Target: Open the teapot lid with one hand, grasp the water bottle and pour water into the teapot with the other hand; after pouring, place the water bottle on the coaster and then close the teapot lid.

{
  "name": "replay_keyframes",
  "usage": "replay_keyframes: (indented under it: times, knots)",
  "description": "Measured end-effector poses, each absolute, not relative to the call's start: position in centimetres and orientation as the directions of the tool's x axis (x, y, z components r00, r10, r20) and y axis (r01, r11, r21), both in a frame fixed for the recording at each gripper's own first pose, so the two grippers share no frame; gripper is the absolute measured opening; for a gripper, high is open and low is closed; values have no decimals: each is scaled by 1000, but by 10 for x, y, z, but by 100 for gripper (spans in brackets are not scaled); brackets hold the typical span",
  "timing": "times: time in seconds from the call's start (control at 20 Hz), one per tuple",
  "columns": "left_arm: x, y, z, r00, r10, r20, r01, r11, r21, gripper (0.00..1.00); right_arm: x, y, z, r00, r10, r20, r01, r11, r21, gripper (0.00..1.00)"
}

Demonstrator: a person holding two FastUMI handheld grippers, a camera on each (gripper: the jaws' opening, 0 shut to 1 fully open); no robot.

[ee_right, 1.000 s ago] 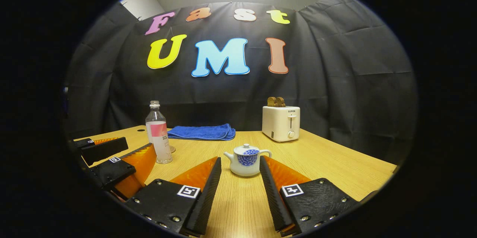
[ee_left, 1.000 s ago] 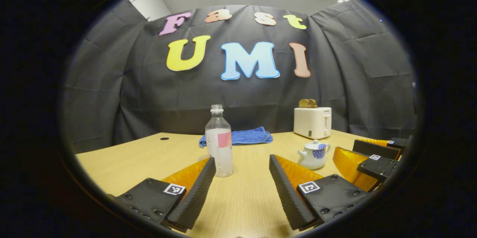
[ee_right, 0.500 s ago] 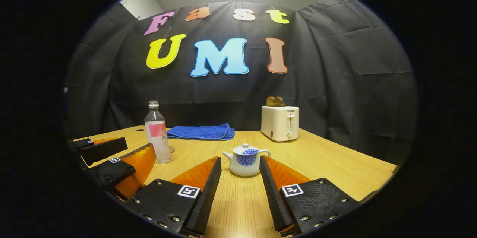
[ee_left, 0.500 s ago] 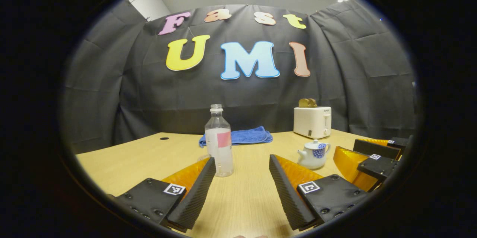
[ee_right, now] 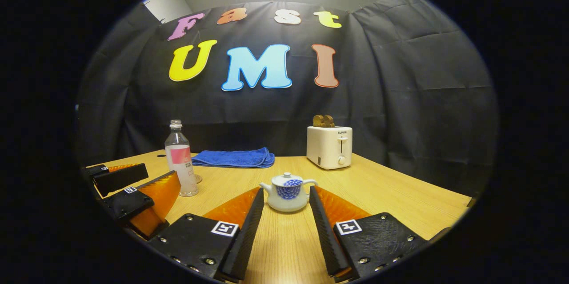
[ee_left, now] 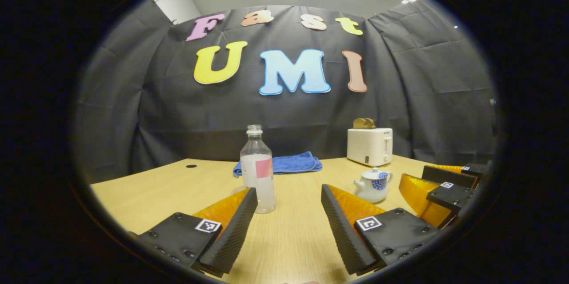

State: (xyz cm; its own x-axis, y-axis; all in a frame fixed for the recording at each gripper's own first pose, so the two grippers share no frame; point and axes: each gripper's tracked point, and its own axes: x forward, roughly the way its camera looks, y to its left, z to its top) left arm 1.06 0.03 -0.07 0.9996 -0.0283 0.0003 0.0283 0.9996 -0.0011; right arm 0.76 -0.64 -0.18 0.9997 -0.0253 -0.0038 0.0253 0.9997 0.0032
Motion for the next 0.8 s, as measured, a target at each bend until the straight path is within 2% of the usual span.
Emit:
replay_keyframes:
  times: [0.25, 0.4, 0.55, 0.8]
  knots:
    - [12, 1, 0, 999, -32, -1, 32, 999, 10, 100, 23, -6, -1, 1000, -6, -2, 6, 1000, -1, 65]
    - [12, 6, 5, 1000, -28, 7, 28, 998, 51, 100, 41, -9, -7, 999, -5, -43, 4, 1000, -21, 65]
    - [15, 12, 15, 999, -37, 15, 37, 999, 1, 100, 59, -10, -8, 997, 8, -80, -9, 1000, -19, 65]
    - [19, 42, 21, 1000, 7, 0, -7, 1000, -27, 100, 90, -19, 6, 998, -12, -56, 10, 999, -40, 65]
